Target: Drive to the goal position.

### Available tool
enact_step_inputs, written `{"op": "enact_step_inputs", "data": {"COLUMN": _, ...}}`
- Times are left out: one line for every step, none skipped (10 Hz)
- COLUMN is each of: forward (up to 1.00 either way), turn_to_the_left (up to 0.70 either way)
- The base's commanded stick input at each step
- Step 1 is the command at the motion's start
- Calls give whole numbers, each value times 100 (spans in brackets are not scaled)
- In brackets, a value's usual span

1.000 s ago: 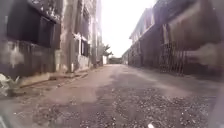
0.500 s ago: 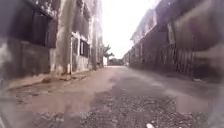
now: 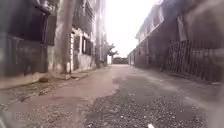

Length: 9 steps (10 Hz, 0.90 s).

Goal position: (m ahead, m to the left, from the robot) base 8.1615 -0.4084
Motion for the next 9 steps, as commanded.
{"op": "enact_step_inputs", "data": {"forward": 100, "turn_to_the_left": 16}}
{"op": "enact_step_inputs", "data": {"forward": 100, "turn_to_the_left": 27}}
{"op": "enact_step_inputs", "data": {"forward": 100, "turn_to_the_left": 11}}
{"op": "enact_step_inputs", "data": {"forward": 100, "turn_to_the_left": 0}}
{"op": "enact_step_inputs", "data": {"forward": 100, "turn_to_the_left": 0}}
{"op": "enact_step_inputs", "data": {"forward": 100, "turn_to_the_left": 0}}
{"op": "enact_step_inputs", "data": {"forward": 100, "turn_to_the_left": 0}}
{"op": "enact_step_inputs", "data": {"forward": 100, "turn_to_the_left": 0}}
{"op": "enact_step_inputs", "data": {"forward": 100, "turn_to_the_left": 0}}
